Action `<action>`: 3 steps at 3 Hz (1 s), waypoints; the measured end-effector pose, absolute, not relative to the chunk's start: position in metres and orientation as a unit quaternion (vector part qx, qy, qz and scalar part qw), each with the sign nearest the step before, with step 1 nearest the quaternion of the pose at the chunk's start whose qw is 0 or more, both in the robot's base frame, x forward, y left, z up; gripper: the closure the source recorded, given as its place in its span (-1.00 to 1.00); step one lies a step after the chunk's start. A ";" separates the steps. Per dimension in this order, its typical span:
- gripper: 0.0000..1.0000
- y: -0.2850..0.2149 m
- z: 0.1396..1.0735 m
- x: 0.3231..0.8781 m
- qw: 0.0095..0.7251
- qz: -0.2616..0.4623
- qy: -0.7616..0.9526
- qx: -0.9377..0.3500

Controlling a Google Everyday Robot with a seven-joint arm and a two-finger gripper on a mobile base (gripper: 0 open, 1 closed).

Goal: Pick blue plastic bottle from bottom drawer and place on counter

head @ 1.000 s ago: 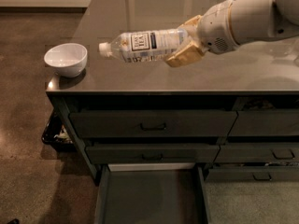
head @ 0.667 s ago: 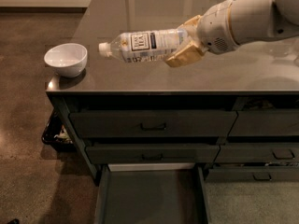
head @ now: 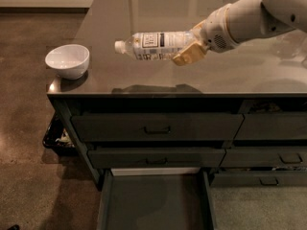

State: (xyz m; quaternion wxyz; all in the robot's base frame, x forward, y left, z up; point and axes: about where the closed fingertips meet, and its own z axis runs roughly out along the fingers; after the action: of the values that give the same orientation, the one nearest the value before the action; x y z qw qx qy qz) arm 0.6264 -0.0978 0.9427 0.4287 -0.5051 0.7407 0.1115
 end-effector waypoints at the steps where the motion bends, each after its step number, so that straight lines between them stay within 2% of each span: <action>1: 1.00 -0.098 0.943 0.626 0.429 0.112 0.741 -0.505; 3: 1.00 -0.116 0.918 0.644 0.410 0.095 0.791 -0.445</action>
Offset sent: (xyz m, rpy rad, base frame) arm 0.0135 -0.0166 -0.0226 -0.0020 0.0546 -0.1460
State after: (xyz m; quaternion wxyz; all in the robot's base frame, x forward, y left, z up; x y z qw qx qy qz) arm 0.6441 -0.1162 0.9185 0.4100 -0.4446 0.7907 0.0947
